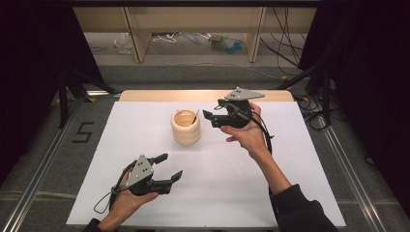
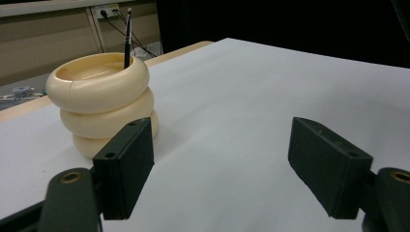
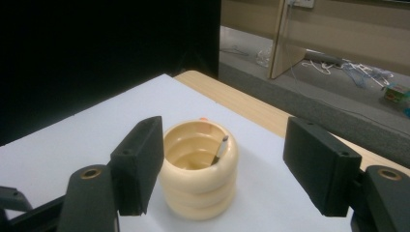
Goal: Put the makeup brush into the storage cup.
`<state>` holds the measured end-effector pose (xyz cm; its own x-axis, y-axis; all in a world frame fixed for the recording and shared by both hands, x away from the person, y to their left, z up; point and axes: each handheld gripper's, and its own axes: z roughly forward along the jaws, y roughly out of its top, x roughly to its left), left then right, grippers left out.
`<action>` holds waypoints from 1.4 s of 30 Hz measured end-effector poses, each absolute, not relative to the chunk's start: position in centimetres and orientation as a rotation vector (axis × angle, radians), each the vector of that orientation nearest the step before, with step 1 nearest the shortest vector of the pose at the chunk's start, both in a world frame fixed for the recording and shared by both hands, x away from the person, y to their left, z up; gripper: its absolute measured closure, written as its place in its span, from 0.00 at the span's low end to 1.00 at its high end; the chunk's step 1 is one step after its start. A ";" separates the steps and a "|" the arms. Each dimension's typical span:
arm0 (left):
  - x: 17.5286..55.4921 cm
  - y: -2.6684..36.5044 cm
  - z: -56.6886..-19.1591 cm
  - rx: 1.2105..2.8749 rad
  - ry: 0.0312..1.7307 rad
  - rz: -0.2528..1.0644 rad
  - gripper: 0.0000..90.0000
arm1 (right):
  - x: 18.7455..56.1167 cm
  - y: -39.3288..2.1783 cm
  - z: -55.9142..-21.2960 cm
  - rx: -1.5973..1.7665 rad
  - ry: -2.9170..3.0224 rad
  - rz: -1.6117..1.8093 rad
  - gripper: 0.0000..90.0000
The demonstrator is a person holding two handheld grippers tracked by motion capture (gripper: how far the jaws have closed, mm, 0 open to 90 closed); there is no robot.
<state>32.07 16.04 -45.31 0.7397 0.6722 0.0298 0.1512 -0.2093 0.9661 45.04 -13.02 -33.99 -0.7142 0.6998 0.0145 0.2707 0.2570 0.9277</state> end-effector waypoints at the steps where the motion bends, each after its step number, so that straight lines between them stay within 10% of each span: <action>1: 32.1 16.0 -45.3 1.748 0.652 0.543 0.27 | 44.9 -13.3 -34.0 0.886 2.130 1.454 0.35; 42: 31.9 16.0 -45.1 1.742 0.646 0.549 0.27 | 39.2 -18.1 -38.1 0.955 2.156 1.516 0.31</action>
<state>31.90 16.04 -45.11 0.7400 0.6717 0.0351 0.1426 -0.2077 0.9677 39.23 -18.06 -38.06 -0.7178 0.6886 0.1025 0.3292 0.2061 0.9215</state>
